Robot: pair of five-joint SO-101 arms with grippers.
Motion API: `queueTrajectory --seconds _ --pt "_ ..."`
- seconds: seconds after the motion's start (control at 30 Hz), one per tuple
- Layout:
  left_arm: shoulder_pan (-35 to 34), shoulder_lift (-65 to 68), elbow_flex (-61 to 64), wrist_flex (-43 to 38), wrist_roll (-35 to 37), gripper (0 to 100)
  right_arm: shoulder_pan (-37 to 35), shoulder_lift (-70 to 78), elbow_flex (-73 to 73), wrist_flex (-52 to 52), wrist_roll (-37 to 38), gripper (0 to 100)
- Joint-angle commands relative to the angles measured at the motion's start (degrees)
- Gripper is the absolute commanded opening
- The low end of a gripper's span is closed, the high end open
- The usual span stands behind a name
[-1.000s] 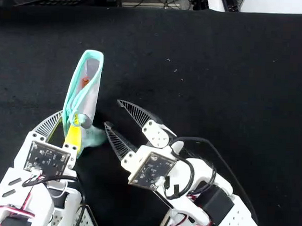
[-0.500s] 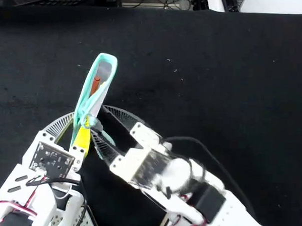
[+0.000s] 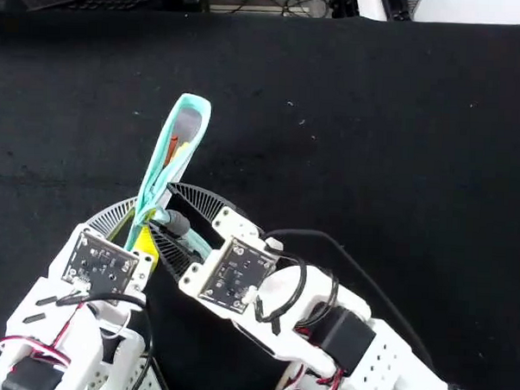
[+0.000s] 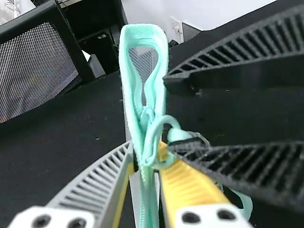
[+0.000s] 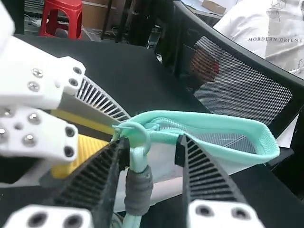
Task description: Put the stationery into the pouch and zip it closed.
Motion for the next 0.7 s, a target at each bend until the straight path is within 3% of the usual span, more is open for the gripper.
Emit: queueTrajectory --seconds 0.0,0.1,0.2,0.67 --pt "2.0 0.5 0.6 0.3 0.5 7 -0.4 0.2 0.2 -1.1 -0.4 16.3" --pt "3.1 0.5 0.6 0.3 0.5 7 -0.1 0.1 0.1 -1.2 -0.1 14.7" --pt "3.3 0.5 0.6 0.4 0.5 7 2.7 0.0 0.0 -2.5 2.8 1.1" --pt "2.9 0.5 2.0 0.2 0.4 7 14.2 0.0 -4.7 -3.8 4.3 1.2"
